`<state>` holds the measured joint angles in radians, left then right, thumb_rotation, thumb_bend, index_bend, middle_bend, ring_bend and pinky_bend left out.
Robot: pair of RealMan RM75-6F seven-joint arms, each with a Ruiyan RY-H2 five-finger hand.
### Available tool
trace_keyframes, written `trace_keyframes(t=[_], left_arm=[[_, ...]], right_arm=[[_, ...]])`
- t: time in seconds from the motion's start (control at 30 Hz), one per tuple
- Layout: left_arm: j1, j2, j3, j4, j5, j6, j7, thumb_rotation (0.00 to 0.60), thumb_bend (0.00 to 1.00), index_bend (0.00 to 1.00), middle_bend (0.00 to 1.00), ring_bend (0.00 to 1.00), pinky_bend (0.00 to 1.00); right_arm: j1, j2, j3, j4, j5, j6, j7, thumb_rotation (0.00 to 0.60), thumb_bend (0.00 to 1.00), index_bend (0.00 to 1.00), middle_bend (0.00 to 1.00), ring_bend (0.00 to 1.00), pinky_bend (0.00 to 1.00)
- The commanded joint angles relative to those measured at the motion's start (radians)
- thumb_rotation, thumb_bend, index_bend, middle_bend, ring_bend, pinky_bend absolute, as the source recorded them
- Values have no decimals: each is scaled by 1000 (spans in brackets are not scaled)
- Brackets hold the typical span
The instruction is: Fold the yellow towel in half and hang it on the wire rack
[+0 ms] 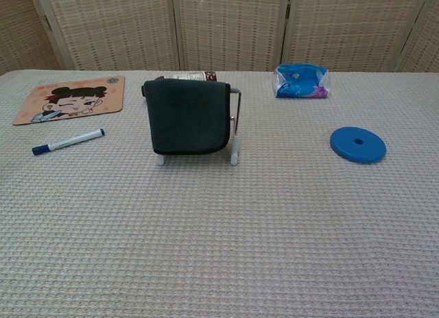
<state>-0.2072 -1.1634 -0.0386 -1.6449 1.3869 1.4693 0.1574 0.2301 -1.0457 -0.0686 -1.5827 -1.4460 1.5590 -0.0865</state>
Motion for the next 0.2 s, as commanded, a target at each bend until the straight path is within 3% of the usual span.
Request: trace_keyframes(t=[0.03, 0.2], left_arm=[[32, -2, 16, -23, 22, 39, 25, 600, 431, 155, 500, 298, 464], [61, -19, 32, -34, 47, 70, 61, 600, 431, 155, 490, 291, 462]], right_arm=[[-49, 5, -18, 18, -18, 19, 66, 600, 424, 212, 317, 231, 440], [-80, -9, -22, 43, -33, 12, 95, 600, 425, 212, 317, 231, 440]])
